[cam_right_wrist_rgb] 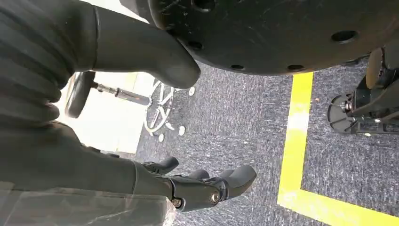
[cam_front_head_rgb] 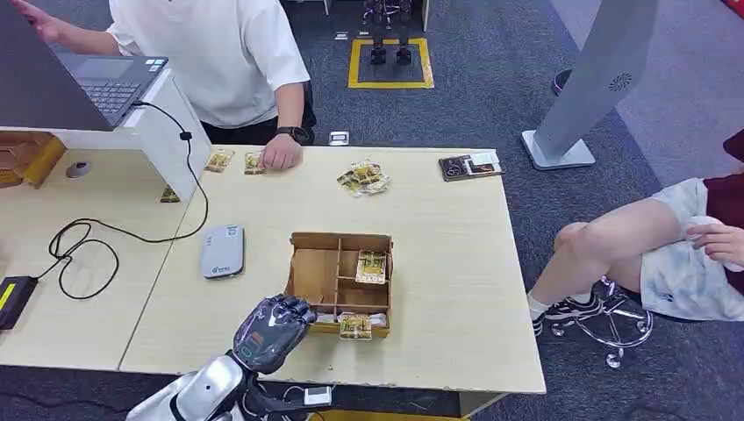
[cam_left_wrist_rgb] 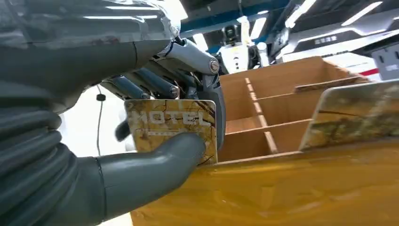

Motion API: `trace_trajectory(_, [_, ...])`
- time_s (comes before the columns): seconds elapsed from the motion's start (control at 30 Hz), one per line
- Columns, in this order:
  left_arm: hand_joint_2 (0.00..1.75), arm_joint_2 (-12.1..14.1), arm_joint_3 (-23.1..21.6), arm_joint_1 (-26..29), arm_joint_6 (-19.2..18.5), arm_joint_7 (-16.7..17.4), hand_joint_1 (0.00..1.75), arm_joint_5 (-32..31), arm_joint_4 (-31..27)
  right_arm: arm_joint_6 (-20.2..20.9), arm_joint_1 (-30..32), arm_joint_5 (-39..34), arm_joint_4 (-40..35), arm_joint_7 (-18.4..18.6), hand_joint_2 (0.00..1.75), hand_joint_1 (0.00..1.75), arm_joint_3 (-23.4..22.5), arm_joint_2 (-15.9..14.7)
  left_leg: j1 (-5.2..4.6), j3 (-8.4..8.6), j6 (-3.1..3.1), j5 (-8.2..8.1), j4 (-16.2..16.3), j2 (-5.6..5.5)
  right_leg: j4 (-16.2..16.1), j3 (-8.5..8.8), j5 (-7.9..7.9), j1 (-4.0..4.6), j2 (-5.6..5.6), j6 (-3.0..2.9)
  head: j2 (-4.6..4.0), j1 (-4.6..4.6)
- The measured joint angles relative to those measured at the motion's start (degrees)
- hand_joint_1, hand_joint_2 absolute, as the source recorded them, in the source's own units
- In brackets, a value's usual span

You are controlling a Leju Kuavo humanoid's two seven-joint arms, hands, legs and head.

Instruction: Pass the card to the sensor for recognition and then transmit it.

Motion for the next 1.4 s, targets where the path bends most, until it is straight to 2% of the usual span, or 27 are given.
trace_trajectory(0.2, [1.75, 0.0, 0.0, 0.0, 0.0, 0.0, 1.75, 0.0, 0.0, 0.0, 0.0, 0.0, 0.0, 0.0, 1.75, 0.00, 0.0, 0.0, 0.00, 0.00, 0.00, 0.00, 0.0, 0.01, 0.0, 0.00, 0.00, 0.00, 0.02, 0.00, 0.00, -0.02])
trace_trajectory(0.37, [1.75, 0.3, 0.5, 1.6, 4.7, -0.6, 1.75, 0.1, -0.7, 0.1, 0.0, 0.0, 0.0, 0.0, 1.75, 0.00, 0.0, 0.0, 0.00, -0.02, 0.00, 0.00, 0.0, 0.01, 0.0, -0.01, 0.00, 0.00, 0.01, 0.00, 0.00, 0.00])
trace_trajectory(0.47, [1.75, 0.3, 1.2, 2.7, 9.5, -1.4, 1.75, 0.0, -1.2, 0.1, 0.0, 0.0, 0.0, 0.0, 1.75, 0.00, 0.0, 0.0, 0.00, -0.02, 0.00, 0.00, 0.0, 0.00, 0.0, -0.01, 0.00, 0.00, 0.01, 0.00, 0.00, 0.00])
trace_trajectory(0.6, [1.75, 0.1, 2.5, 4.0, 13.0, -2.6, 1.75, -0.1, -2.1, 0.1, 0.0, 0.0, 0.0, 0.0, 1.75, 0.00, 0.0, 0.0, 0.00, -0.01, 0.00, 0.00, 0.0, 0.01, 0.0, 0.00, 0.00, 0.00, 0.00, 0.00, 0.00, 0.00])
trace_trajectory(0.7, [1.75, -1.1, 5.3, 6.4, 13.1, -7.6, 1.75, -0.6, -4.2, 0.0, 0.0, 0.0, 0.0, 0.0, 1.75, 0.00, 0.0, 0.0, -0.01, -0.01, 0.00, 0.00, 0.0, 0.01, 0.0, -0.01, 0.00, 0.00, 0.01, 0.00, 0.00, -0.02])
trace_trajectory(0.77, [1.75, -2.7, 8.4, 8.5, 13.1, -12.3, 1.75, 0.1, -6.1, 0.0, 0.0, 0.0, 0.0, 0.0, 1.75, 0.00, 0.0, 0.0, -0.01, -0.02, 0.00, -0.01, 0.0, 0.00, 0.0, -0.01, 0.00, 0.00, 0.00, 0.00, 0.00, -0.02])
trace_trajectory(0.8, [1.75, -4.2, 11.1, 9.6, 13.1, -16.2, 1.75, 1.0, -7.6, 0.0, 0.0, 0.0, 0.0, -0.1, 1.75, 0.00, 0.0, 0.0, -0.01, -0.03, 0.01, -0.01, 0.0, 0.00, 0.0, -0.01, -0.01, -0.01, 0.00, 0.00, 0.00, 0.00])
trace_trajectory(0.87, [1.75, -6.5, 14.7, 11.4, 13.1, -21.6, 1.75, 2.6, -9.5, -0.1, 0.0, 0.1, 0.0, -0.1, 1.75, 0.00, 0.0, 0.0, -0.01, -0.04, 0.01, -0.01, 0.0, 0.01, 0.0, -0.01, 0.00, -0.01, 0.00, 0.01, 0.00, 0.00])
trace_trajectory(1.0, [1.75, -11.1, 21.2, 13.9, 13.1, -28.9, 1.75, 6.4, -12.6, -0.1, 0.0, 0.1, 0.0, -0.2, 1.75, 0.00, 0.0, 0.0, -0.02, -0.04, 0.02, -0.02, 0.0, 0.01, 0.0, -0.01, 0.00, -0.01, 0.00, 0.01, 0.00, -0.02])
trace_trajectory(1.1, [1.75, -13.4, 24.4, 15.2, 13.0, -31.8, 1.75, 9.5, -13.7, -0.1, 0.1, 0.0, 0.0, -0.2, 1.75, 0.00, 0.0, 0.0, -0.01, -0.03, 0.02, -0.02, 0.0, -0.01, 0.0, -0.01, -0.01, -0.01, -0.02, 0.01, 0.00, -0.02])
trace_trajectory(1.2, [1.75, -15.2, 26.1, 15.4, 13.0, -31.4, 1.75, 11.8, -14.0, -0.1, 0.1, 0.0, 0.0, -0.2, 1.75, 0.00, 0.0, 0.0, 0.00, -0.04, 0.02, -0.02, 0.0, -0.01, 0.0, -0.01, 0.00, -0.01, -0.02, 0.00, 0.00, -0.02])
trace_trajectory(1.4, [1.75, -16.5, 27.6, 15.6, 13.0, -31.1, 1.75, 12.3, -14.2, -0.1, 0.1, 0.0, 0.0, -0.2, 1.75, 0.00, 0.0, 0.0, 0.00, -0.03, 0.01, -0.01, 0.0, -0.01, 0.0, -0.01, 0.00, -0.01, -0.03, 0.00, 0.00, 0.00])
